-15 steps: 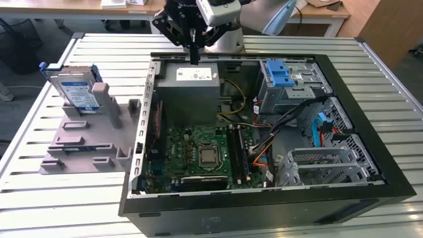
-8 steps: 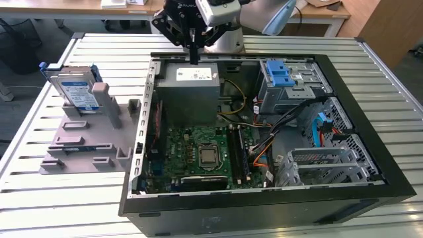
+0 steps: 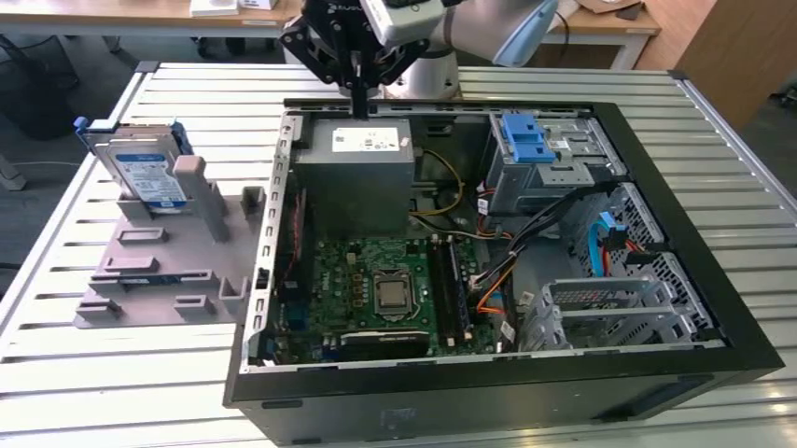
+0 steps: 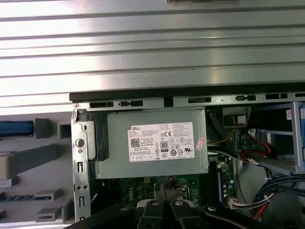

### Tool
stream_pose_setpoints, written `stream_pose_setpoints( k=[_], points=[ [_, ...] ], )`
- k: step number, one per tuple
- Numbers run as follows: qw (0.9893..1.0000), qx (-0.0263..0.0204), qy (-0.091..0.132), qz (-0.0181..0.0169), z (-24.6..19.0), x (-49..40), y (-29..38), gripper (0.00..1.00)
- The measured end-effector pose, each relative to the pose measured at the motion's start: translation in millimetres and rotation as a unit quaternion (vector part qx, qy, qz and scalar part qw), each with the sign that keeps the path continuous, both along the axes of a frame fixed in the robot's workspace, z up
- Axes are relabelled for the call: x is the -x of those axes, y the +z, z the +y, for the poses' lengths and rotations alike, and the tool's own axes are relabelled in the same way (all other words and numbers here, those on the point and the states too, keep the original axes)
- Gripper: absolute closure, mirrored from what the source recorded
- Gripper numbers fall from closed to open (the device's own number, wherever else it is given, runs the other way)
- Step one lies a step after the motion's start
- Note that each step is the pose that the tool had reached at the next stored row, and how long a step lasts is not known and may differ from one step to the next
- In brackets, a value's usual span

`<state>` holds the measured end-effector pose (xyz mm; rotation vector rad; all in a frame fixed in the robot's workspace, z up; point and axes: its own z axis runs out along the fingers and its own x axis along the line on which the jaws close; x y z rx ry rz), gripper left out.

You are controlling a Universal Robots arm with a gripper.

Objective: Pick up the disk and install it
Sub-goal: 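Reach for the disk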

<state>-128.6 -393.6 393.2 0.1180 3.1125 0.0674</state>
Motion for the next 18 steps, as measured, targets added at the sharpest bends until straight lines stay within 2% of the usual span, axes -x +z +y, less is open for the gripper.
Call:
stream_pose_setpoints(
  k=[4,7,9,18],
  points=[
    [1.0000,0.0000,0.000,0.0000,5.4,5.0,-0.1,0.89],
    [1.0000,0.0000,0.000,0.0000,7.0,12.1,-0.1,0.89],
    [1.0000,-0.0001,0.000,0.0000,7.3,14.8,-0.2,0.89],
    [1.0000,0.0000,0.000,0.0000,7.3,15.6,-0.2,0.89]
  ],
)
